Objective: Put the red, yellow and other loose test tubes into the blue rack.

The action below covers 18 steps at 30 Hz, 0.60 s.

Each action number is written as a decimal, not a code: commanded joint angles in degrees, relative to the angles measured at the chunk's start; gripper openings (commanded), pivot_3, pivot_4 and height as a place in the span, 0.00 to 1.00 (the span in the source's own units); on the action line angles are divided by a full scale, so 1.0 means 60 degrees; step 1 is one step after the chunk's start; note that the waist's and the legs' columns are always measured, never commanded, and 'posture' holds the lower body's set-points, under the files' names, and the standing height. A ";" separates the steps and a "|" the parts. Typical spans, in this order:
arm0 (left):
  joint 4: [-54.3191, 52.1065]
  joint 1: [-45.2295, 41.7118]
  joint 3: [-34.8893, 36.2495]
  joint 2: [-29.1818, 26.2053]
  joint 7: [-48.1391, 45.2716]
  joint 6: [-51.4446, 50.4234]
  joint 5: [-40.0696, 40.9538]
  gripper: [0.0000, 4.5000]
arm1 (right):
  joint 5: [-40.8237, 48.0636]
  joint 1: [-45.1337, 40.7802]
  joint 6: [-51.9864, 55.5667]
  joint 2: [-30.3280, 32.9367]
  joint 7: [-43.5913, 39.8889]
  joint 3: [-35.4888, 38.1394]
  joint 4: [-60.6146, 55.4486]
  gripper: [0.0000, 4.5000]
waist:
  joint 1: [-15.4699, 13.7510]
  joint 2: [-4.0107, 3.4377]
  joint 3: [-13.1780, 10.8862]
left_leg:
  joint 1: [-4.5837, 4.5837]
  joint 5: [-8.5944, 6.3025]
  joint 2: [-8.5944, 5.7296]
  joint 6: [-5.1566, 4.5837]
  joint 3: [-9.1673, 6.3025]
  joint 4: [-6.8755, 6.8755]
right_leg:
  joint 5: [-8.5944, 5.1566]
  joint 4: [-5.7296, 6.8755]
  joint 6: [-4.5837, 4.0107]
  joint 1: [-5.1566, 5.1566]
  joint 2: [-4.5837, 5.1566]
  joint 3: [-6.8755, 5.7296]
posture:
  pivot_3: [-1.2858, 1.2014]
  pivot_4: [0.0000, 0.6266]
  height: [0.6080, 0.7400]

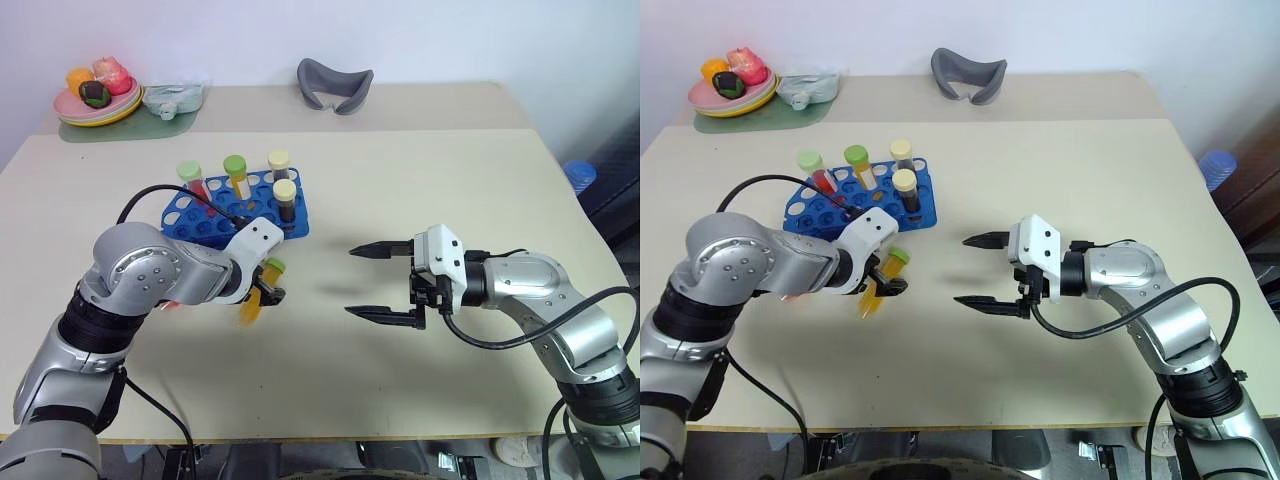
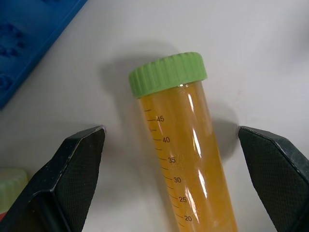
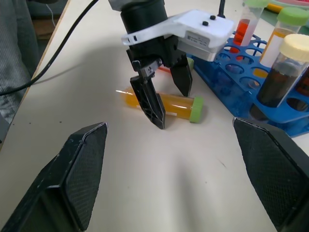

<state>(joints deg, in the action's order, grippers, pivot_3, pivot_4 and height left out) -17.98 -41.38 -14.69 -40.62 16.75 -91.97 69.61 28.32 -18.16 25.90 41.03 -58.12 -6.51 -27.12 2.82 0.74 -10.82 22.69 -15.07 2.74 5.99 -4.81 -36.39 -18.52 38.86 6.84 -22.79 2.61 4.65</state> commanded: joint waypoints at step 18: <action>0.0646 -0.0413 -0.0270 -0.0469 0.2033 -0.0088 0.1707 0.29 | 0.0062 0.0241 -0.0013 -0.0140 0.0298 -0.0071 -0.0656 0.96 | -0.0037 0.0000 0.0000 | -0.0035 0.0001 -0.0001 0.0001 0.0002 0.0020 | -0.0001 -0.0023 0.0000 0.0032 -0.0001 0.0000 | 0.52 0.24 1.00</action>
<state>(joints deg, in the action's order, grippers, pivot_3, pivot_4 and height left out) -14.01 -43.52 -16.40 -42.56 28.04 -91.99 79.82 28.23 -16.82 25.93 39.95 -56.48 -7.61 -28.78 2.60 0.75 -10.81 22.48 -15.07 2.74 6.00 -4.80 -36.27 -18.53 38.72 6.84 -22.60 2.60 4.65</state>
